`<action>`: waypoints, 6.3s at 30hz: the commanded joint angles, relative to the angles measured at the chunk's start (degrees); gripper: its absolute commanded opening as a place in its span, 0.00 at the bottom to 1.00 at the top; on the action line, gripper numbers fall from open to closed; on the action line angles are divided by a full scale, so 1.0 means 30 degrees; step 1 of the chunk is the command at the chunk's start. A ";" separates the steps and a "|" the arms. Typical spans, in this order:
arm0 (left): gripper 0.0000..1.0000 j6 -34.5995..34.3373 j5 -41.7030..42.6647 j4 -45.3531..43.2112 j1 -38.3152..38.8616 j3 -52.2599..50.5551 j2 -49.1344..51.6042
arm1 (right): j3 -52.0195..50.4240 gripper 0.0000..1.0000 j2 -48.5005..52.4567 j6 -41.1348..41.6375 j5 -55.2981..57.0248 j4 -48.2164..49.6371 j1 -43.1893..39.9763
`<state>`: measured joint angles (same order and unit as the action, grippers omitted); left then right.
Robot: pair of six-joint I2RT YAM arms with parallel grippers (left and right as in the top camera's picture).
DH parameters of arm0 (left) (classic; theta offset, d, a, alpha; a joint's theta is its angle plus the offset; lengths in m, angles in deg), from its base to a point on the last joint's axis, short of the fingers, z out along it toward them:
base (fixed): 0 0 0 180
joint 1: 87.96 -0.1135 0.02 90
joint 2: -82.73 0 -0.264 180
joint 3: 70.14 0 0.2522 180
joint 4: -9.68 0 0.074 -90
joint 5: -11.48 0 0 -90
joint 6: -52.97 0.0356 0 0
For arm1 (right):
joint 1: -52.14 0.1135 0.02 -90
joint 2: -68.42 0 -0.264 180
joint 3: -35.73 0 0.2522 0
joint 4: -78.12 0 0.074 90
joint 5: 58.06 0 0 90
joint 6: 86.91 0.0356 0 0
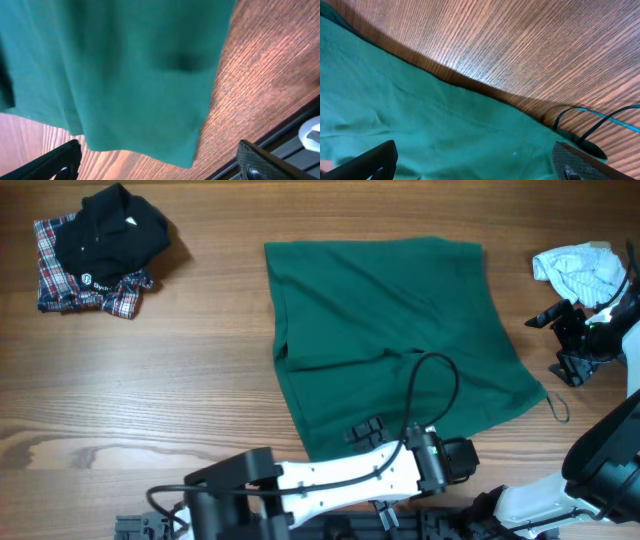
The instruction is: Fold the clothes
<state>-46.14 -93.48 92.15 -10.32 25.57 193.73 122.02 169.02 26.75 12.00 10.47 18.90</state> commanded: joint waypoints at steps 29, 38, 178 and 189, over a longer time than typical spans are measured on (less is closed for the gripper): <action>0.99 0.0488 0.0058 -0.1770 0.0058 -0.2120 0.2025 | 0.0284 1.00 -0.0211 -0.0685 -0.1239 0.0321 -0.1858; 0.61 0.0466 0.0605 -0.2135 -0.1115 -0.2645 0.2025 | 0.0277 1.00 -0.0211 -0.0823 -0.1494 -0.0678 -0.1858; 0.15 0.4969 -0.0962 -1.7478 -1.7464 -0.1333 -0.0087 | -0.4546 0.25 0.1239 0.8240 0.1392 2.1267 0.9974; 0.28 0.4685 -0.0663 -1.7471 -1.7456 -0.1333 0.0124 | -0.4546 0.77 0.1814 0.6513 0.3315 2.3817 0.9967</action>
<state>-31.54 -96.76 39.70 -62.27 20.41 193.51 107.09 173.45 50.35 18.77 79.63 48.52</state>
